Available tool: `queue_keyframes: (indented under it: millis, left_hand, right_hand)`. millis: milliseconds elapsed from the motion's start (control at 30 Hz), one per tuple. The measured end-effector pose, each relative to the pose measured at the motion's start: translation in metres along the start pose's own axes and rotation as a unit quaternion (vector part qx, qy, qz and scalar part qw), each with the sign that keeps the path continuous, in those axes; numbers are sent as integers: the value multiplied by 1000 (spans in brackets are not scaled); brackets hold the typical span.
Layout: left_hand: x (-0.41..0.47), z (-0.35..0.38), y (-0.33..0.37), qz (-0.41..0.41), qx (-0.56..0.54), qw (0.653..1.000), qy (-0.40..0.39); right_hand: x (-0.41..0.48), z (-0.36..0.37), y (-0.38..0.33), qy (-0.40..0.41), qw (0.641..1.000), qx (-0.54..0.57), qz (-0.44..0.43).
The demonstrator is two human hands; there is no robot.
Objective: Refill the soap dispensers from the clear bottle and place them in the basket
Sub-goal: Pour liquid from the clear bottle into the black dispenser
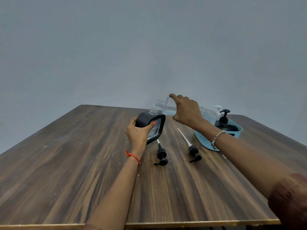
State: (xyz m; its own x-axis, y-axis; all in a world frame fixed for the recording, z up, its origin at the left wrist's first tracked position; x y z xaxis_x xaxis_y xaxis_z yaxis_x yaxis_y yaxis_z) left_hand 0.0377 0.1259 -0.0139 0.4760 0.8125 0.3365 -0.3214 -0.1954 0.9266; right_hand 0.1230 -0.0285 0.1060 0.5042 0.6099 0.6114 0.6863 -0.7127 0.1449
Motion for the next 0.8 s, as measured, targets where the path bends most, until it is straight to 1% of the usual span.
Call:
queue_keyframes:
  millis: [67, 100, 200, 267, 333, 467, 633, 700, 800]
  left_hand:
    - [3, -3, -2, -8, -6, 1000, 6]
    - [4, -5, -3, -11, -7, 1000, 6]
    - [6, -5, -6, -17, -9, 1000, 3]
    - [6, -5, -6, -18, -9, 1000, 0]
    - [6, -4, -5, -17, -8, 1000, 0]
    - [7, -4, -6, -20, -11, 1000, -6]
    - [9, -5, -10, -38, -33, 999, -10]
    - [11, -6, -13, -46, -51, 998, -12]
    - [12, -6, -15, -49, -70, 996, -19]
  right_hand:
    - [4, 0, 4, 2, 998, 61, 27]
    - [5, -1, 7, 5, 993, 108, 47]
    - [9, 0, 22, 24, 960, 261, 100]
    - [10, 5, 33, 38, 932, 338, 123]
    - [9, 15, 44, 37, 900, 406, 154]
    - [0, 48, 65, 14, 817, 533, 217]
    - [-5, 86, 75, -20, 691, 688, 223]
    - [-5, 96, 72, -45, 669, 711, 210]
    - [-6, 106, 65, -82, 656, 726, 190]
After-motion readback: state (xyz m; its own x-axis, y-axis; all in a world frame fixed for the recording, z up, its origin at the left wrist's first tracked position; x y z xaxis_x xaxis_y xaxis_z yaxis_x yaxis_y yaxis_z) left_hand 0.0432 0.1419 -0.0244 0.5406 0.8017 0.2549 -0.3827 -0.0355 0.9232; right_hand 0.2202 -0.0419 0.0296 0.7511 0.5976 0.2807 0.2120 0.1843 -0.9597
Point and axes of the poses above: each hand's wrist, its own x-axis towards the middle knuckle, its own z-axis out of the palm, y = z × x, the point moved 10 cm from there along x, towards the middle knuckle, and after that the axes turned 1 degree about -z, right-handed, at the moved point
